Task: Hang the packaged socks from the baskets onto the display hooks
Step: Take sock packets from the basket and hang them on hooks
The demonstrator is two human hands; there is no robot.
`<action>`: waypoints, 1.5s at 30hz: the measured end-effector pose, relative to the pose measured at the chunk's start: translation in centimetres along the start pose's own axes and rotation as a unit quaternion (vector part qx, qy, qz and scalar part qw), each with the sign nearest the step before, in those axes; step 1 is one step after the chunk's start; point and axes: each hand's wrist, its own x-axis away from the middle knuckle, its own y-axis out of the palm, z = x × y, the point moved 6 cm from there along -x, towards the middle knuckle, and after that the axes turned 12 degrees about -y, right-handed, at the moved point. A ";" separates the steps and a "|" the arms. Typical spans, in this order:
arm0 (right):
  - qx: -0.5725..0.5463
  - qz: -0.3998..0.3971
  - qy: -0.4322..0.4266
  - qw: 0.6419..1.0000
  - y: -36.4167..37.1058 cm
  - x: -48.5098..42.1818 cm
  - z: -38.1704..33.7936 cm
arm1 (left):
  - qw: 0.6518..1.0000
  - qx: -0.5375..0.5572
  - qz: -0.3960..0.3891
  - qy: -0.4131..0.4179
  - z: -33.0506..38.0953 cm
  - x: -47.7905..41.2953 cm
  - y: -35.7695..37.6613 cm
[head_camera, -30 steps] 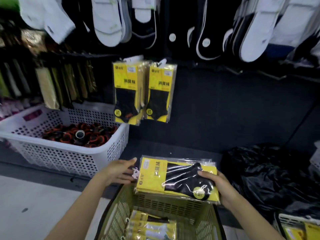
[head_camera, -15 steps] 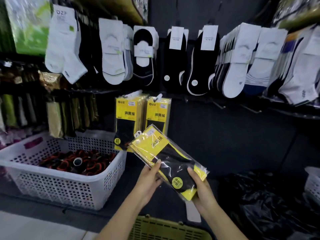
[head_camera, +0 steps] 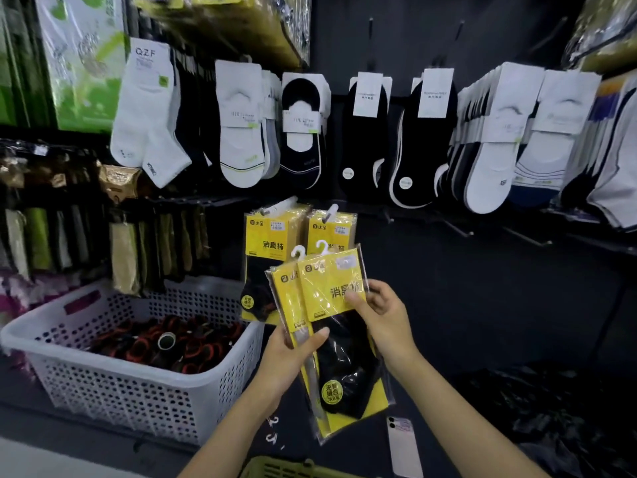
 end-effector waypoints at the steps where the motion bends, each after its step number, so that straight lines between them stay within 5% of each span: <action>1: -0.015 -0.002 -0.001 1.000 0.6 -0.4 -0.1 | 1.000 0.001 0.005 0.008 0.3 -0.2 -0.2; 7: -0.075 0.004 0.052 0.996 2.5 -2.5 1.4 | 1.000 -0.004 0.029 0.008 1.7 -2.2 -3.1; 12: -0.035 0.081 0.072 0.994 1.5 -5.5 2.5 | 0.995 -0.022 0.087 0.034 3.6 -3.9 -6.7; 17: 0.020 0.073 0.057 0.996 2.2 -8.7 3.4 | 0.983 -0.059 0.163 0.057 5.2 -5.6 -10.3; 22: 0.087 0.086 0.056 0.991 3.3 -11.0 4.9 | 0.982 -0.060 0.168 0.067 5.7 -6.6 -11.9; 32: 0.096 0.234 0.147 0.956 0.5 -10.7 9.2 | 0.981 -0.090 0.168 0.039 4.9 -5.9 -11.0; 35: 0.044 0.187 0.141 0.971 1.1 -8.9 8.8 | 0.984 -0.091 0.149 0.035 4.6 -5.9 -9.8; 40: -0.036 -0.017 0.099 0.994 5.4 -6.0 4.9 | 0.991 -0.073 0.115 0.015 4.0 -6.0 -6.9; 45: -0.080 -0.015 0.093 0.992 5.3 -4.7 3.0 | 0.997 -0.005 0.075 0.022 4.2 -5.1 -4.2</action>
